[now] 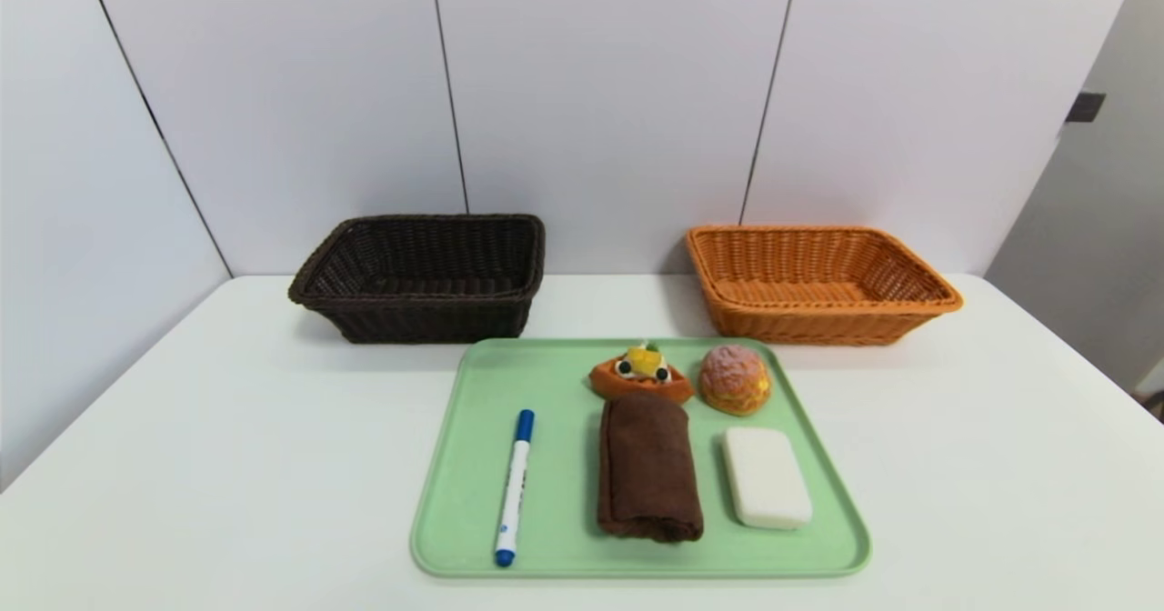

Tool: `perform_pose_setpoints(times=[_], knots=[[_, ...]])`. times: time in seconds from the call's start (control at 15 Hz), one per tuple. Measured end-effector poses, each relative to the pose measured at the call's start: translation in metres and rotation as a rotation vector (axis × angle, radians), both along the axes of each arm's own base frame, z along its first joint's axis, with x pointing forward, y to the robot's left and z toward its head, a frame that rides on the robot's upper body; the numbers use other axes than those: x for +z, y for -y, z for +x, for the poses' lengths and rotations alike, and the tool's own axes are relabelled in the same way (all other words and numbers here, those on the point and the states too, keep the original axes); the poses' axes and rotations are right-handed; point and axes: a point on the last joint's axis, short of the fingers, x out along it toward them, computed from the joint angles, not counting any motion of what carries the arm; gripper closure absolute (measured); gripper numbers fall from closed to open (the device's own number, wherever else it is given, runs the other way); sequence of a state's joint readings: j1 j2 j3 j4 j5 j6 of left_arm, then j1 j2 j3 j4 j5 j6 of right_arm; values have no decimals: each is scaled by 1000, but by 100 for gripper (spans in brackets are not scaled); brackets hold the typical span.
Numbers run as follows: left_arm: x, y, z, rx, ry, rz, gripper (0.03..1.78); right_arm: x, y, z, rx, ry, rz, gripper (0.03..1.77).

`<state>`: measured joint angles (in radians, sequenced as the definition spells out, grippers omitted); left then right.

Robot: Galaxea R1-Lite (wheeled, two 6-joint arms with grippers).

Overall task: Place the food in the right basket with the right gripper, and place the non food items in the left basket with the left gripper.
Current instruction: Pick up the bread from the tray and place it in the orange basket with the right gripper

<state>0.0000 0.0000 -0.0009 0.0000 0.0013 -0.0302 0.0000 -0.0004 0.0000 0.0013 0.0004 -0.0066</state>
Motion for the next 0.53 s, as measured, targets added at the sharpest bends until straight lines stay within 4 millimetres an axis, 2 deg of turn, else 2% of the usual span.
perform_pose_setpoints(times=[0.27, 0.4, 0.53], knots=[[1, 0, 0, 1, 1, 6, 12, 2, 0, -1, -4, 8, -5, 9], [12, 0, -4, -9, 29, 9, 12, 18, 0, -6, 2, 41, -10, 9], [33, 1, -14, -35, 46, 10, 12, 48, 0, -15, 16, 52, -11, 9]])
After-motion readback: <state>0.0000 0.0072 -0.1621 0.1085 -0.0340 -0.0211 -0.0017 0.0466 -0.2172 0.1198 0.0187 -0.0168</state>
